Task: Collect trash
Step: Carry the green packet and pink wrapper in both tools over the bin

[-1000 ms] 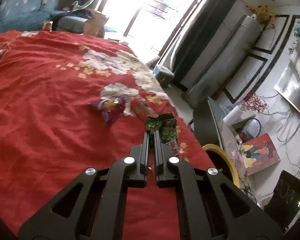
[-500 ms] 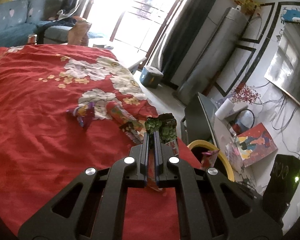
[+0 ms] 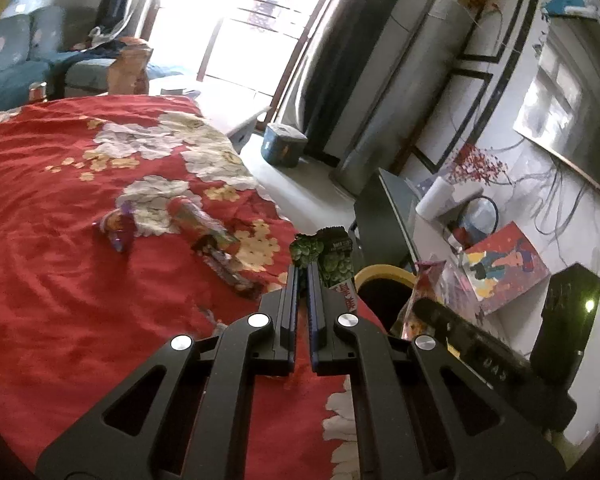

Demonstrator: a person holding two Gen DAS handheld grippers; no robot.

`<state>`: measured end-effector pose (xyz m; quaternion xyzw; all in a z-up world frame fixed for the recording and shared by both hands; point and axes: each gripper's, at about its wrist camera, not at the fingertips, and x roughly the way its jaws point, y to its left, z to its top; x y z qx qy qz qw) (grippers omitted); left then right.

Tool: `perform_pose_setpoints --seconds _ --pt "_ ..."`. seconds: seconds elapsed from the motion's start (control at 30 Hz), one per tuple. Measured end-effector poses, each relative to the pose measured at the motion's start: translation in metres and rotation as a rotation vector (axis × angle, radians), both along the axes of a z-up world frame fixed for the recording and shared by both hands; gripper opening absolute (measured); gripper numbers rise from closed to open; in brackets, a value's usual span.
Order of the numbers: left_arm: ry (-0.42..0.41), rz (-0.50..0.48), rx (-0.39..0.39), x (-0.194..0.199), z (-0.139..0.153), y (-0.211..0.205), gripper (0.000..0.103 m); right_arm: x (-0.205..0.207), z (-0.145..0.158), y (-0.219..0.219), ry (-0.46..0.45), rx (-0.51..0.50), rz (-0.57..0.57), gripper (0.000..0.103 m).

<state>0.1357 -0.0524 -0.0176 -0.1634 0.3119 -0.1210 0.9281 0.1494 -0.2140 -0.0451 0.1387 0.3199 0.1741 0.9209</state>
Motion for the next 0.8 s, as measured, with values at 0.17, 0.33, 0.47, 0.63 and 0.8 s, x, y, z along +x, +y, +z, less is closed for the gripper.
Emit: perform_pose_setpoints --seconds 0.17,0.33,0.47,0.63,0.8 --pt "0.0 -0.037 0.019 0.003 0.0 -0.019 0.002 0.005 -0.001 -0.019 -0.001 0.009 -0.049 0.016" --pt "0.002 -0.075 0.04 0.008 -0.001 -0.039 0.002 0.01 -0.004 -0.036 0.002 0.016 -0.095 0.016" --pt "0.004 -0.113 0.059 0.013 -0.003 -0.056 0.002 0.014 -0.007 -0.049 0.002 0.02 -0.129 0.016" --pt "0.005 -0.154 0.084 0.019 -0.006 -0.077 0.002 0.015 -0.01 -0.068 0.005 0.026 -0.17 0.016" --pt "0.006 -0.198 0.112 0.025 -0.009 -0.1 0.002 0.017 -0.016 -0.085 0.015 0.03 -0.216 0.016"
